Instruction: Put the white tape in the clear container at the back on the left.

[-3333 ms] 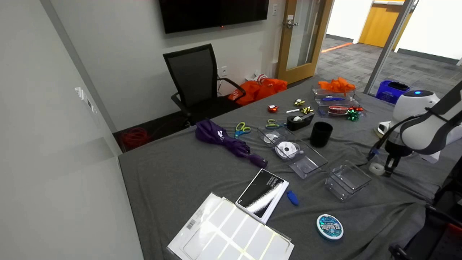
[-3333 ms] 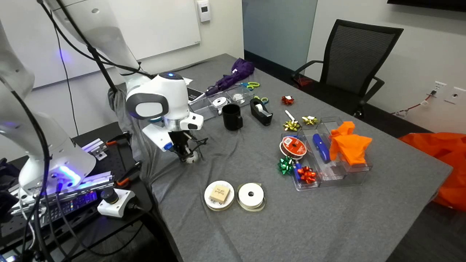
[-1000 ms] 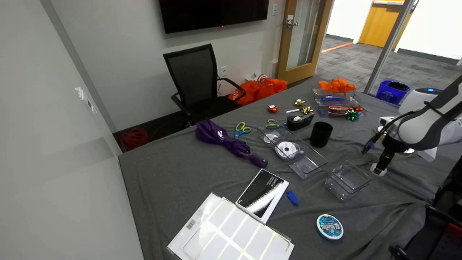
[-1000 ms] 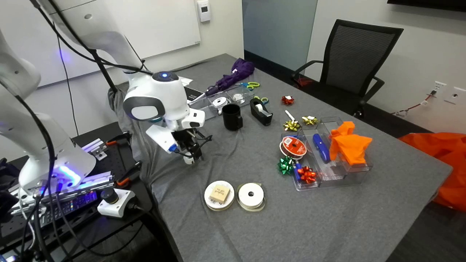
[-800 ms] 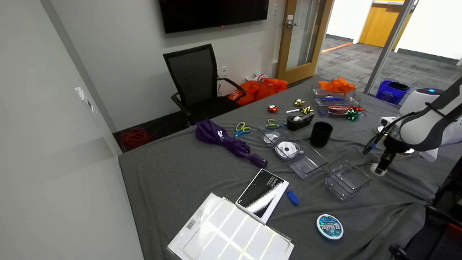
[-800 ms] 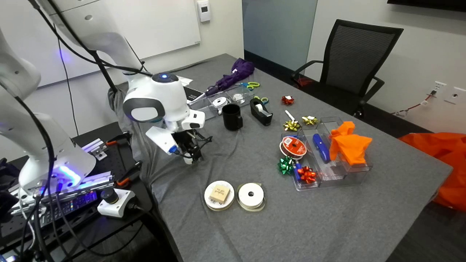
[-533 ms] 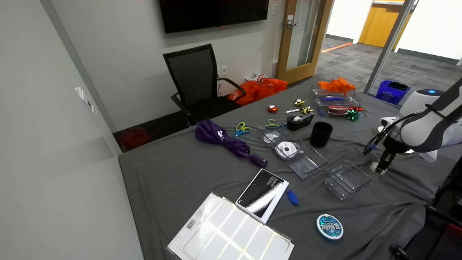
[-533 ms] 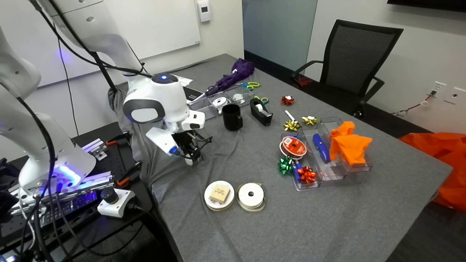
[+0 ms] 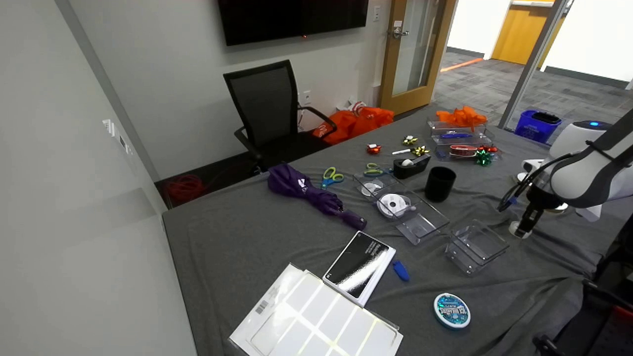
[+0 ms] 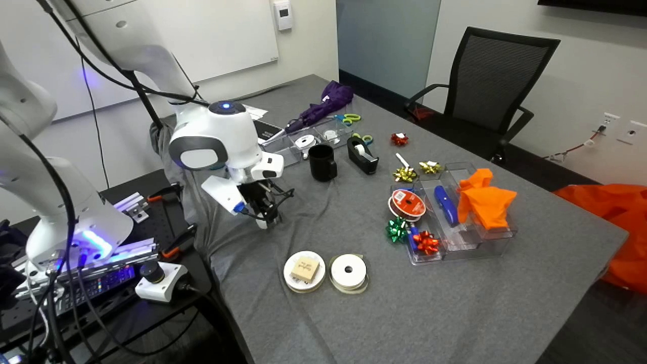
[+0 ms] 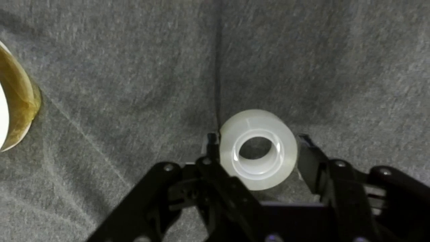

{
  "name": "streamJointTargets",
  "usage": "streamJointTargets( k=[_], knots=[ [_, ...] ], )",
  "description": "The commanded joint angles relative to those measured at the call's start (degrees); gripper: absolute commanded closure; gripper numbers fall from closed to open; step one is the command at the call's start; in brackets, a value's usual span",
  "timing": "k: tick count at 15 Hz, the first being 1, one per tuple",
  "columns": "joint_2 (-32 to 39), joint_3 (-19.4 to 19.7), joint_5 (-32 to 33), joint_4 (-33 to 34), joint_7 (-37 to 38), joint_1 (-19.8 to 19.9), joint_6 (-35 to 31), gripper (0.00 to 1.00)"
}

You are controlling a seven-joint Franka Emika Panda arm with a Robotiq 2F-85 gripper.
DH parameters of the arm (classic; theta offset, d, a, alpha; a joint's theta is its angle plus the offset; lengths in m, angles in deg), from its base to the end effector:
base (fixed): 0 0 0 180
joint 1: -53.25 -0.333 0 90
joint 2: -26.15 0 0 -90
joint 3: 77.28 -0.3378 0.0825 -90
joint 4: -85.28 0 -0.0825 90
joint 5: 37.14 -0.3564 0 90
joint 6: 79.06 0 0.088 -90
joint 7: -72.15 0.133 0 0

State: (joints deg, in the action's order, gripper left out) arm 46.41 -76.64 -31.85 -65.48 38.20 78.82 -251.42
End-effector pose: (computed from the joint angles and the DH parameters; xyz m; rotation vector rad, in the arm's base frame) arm 0.3815 -0.1811 0.1512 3.0950 0.3531 0.0179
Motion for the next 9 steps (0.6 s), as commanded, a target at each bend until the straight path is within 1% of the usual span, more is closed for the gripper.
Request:
streamJointTargets(
  k=[1,2,3,4,5,6,7,9],
  knots=[
    [-8.0,-4.2,-1.7,-4.7,-3.4,5.1,3.6,0.67],
    [-9.7,-5.3,-3.2,-5.5,-4.6,6.0,4.6,0.67],
    [-12.2,-7.4,-6.4,-6.4,-6.6,7.4,6.1,0.67],
    [-14.1,-8.2,-9.7,-6.8,-8.5,7.5,7.5,0.67],
    [-16.4,-8.7,-14.1,-6.8,-10.5,6.8,10.0,0.67],
    [-18.6,-7.7,-17.8,-6.6,-12.1,4.9,12.8,0.67],
    [-20.7,-5.8,-20.9,-6.1,-13.1,2.2,15.7,0.67],
    [-24.4,-1.5,-23.6,-5.2,-12.7,-2.5,21.3,0.67]
  ],
)
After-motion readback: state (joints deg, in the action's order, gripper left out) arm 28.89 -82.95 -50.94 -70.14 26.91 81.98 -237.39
